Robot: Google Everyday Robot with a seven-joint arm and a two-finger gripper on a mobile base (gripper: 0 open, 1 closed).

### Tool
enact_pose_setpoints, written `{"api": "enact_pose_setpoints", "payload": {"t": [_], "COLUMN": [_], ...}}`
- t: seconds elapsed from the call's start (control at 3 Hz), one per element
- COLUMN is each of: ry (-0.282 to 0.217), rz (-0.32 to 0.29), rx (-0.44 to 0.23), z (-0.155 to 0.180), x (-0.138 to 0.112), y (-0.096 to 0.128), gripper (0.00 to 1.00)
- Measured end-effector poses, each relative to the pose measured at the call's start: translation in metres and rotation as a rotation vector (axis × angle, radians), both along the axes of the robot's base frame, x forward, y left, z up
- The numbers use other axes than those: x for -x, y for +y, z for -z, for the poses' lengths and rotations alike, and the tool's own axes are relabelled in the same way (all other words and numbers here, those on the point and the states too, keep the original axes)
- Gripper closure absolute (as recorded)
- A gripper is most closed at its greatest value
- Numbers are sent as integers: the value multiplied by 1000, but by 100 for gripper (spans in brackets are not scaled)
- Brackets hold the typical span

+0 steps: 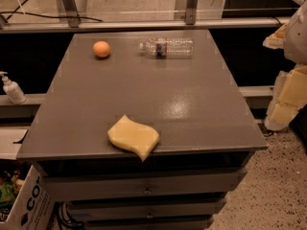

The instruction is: Move sponge near orange

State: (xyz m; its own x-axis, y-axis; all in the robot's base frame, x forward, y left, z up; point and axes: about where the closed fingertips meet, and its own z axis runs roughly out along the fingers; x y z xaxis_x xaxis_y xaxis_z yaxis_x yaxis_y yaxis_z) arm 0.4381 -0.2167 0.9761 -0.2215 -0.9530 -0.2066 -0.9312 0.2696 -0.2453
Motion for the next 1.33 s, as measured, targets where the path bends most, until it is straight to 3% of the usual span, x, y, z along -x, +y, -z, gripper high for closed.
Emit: {"api": "enact_pose_setpoints", "payload": {"t": [0.67,1.33], "ry": [-11,60], "rz": [-12,-34], "rx": [-25,-218], "z": [1,42], "x": [-4,3], "y": [1,38], "gripper": [0,0]}}
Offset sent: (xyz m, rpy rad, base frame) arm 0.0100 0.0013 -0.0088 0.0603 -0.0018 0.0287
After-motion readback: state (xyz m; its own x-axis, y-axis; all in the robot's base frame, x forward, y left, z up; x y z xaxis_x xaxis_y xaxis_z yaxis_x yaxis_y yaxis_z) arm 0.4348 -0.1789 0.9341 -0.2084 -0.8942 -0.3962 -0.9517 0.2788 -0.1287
